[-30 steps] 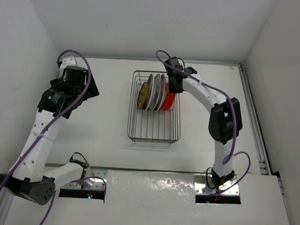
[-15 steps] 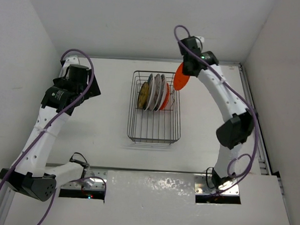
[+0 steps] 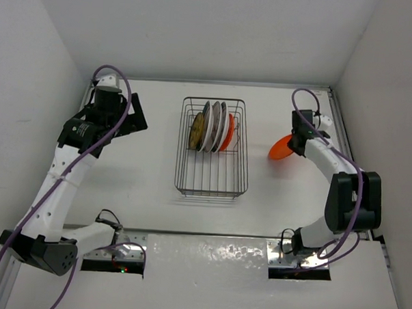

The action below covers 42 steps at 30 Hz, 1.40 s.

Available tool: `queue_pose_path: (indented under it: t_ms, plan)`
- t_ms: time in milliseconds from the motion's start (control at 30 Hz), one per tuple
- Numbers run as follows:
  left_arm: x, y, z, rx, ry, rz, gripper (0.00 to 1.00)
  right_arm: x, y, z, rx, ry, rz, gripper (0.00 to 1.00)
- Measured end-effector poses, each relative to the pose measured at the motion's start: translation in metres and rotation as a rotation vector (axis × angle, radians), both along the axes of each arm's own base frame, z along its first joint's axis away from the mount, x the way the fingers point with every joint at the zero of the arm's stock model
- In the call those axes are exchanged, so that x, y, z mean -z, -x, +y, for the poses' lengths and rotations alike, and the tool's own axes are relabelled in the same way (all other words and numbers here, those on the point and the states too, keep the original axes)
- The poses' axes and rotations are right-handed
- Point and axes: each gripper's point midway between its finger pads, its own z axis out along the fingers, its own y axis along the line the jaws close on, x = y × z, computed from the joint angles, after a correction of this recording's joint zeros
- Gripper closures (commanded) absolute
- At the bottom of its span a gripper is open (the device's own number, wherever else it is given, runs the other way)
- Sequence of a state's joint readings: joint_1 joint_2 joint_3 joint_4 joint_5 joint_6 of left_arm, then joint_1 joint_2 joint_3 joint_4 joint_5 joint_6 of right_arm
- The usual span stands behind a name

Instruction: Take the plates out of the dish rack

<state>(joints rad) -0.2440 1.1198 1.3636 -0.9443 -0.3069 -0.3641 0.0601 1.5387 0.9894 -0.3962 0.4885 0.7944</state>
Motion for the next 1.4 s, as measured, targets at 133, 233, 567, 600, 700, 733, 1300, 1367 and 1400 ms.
queue_pose_path:
  t_ms: [133,233,567,600,700,733,1300,1367,1400]
  plan:
    - [0.003,-0.004,-0.024,0.111,0.077,-0.006,0.0,0.009,-0.007,-0.002,0.098,-0.04,-0.112,0.92]
    - [0.01,-0.006,-0.044,0.193,0.137,0.016,0.0,0.015,-0.014,-0.007,0.181,-0.081,-0.195,0.75]
    - [0.058,-0.028,-0.114,0.375,0.2,0.175,0.04,0.071,-0.026,-0.019,0.248,-0.225,-0.107,0.01]
    - [0.062,-0.031,-0.121,0.383,0.204,0.186,0.06,0.066,-0.022,-0.017,0.248,-0.228,-0.1,0.01]
    - [0.072,-0.041,-0.134,0.39,0.234,0.203,0.13,0.043,-0.007,-0.011,0.235,-0.242,-0.082,0.01]
    - [0.075,-0.046,-0.137,0.388,0.241,0.204,0.18,0.033,-0.004,-0.008,0.225,-0.245,-0.087,0.01]
    - [0.122,-0.131,-0.194,0.389,0.382,0.236,0.48,-0.014,0.094,0.032,-0.096,-0.276,-0.049,0.01]
    - [0.13,-0.133,-0.197,0.388,0.392,0.251,0.54,-0.014,0.099,0.034,-0.113,-0.28,-0.039,0.01]
    - [0.134,-0.133,-0.198,0.387,0.399,0.259,0.58,-0.015,0.1,0.035,-0.118,-0.283,-0.038,0.01]
